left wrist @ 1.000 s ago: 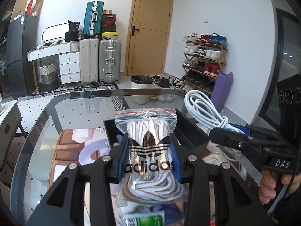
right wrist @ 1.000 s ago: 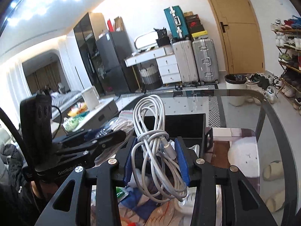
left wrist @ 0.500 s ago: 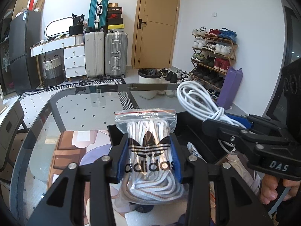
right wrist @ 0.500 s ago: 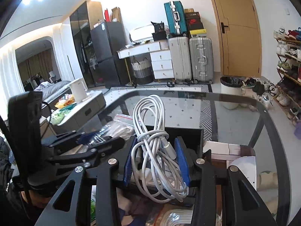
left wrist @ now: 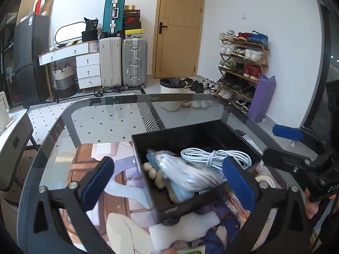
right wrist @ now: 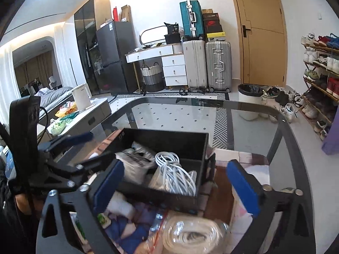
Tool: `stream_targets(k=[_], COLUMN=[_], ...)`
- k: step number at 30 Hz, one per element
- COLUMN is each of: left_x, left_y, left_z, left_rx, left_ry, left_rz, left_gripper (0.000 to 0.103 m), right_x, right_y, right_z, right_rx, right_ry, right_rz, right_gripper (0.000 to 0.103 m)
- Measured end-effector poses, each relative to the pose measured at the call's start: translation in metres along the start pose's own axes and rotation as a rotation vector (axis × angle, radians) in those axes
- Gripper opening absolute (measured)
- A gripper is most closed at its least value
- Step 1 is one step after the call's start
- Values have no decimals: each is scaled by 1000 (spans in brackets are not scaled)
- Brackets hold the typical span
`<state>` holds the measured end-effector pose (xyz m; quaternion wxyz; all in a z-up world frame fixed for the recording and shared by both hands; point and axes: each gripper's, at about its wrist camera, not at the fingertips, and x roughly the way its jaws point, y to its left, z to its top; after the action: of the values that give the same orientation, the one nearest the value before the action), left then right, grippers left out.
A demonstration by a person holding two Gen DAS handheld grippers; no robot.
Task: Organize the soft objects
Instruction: 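Withdraw both tools from the box toward the remaining items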
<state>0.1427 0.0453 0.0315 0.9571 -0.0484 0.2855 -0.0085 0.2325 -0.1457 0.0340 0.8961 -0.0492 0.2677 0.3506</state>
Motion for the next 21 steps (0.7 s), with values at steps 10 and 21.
stream_targets(k=[10,21], left_x=[-17,-35], left_y=[6,8], left_z=[-21,-45], left_rx=[0,-9], left_ry=[26,56], left_rz=[22,37], left_gripper=[103,103], right_x=[-25,-35], right_y=[-1,-7], right_z=[-36,-54], right_rx=[12,67], right_ry=[32,58], right_rz=[3,-10], right_gripper=[102,102])
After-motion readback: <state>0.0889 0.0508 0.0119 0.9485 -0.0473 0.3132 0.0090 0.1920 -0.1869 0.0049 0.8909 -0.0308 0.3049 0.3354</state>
